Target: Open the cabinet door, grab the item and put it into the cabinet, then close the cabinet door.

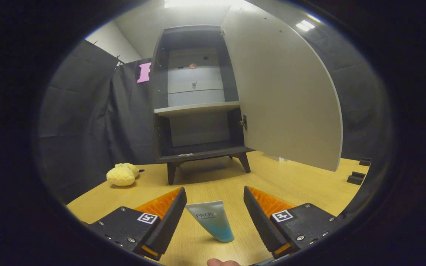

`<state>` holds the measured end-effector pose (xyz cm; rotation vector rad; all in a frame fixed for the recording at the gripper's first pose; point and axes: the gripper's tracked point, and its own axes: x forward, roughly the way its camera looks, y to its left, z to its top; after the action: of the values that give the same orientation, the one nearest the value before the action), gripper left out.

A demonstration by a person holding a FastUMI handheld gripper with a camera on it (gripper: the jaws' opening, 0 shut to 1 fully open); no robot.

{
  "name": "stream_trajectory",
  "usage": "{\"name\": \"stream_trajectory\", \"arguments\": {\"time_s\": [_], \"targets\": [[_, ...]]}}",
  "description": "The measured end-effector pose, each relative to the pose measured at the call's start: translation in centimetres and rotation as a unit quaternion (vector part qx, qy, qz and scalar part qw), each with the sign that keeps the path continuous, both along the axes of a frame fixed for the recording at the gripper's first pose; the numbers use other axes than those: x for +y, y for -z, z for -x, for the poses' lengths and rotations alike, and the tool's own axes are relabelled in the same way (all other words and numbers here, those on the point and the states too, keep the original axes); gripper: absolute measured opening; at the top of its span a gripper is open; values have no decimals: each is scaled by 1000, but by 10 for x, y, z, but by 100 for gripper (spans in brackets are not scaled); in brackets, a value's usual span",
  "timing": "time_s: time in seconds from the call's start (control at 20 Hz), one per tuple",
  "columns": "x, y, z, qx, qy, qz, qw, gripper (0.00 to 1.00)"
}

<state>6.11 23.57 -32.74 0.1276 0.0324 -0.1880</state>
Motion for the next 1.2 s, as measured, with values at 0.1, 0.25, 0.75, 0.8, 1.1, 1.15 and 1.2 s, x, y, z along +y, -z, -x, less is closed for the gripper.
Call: {"name": "stream_trajectory", "arguments": {"time_s": [0.1, 0.25, 0.75, 0.8, 1.1, 1.15, 1.2], "targets": [[-7, -3, 0, 2, 2, -6, 1000, 96], [-10, -17, 0, -13, 0, 1, 1000, 95], [-4, 88, -11, 104, 34, -4, 994, 94], [-5, 95, -13, 110, 35, -3, 993, 92], [0, 83, -17, 95, 5, 17, 995, 61], [-1, 74, -17, 89, 2, 22, 996, 59], [-2, 66, -18, 85, -1, 24, 996, 59]]}}
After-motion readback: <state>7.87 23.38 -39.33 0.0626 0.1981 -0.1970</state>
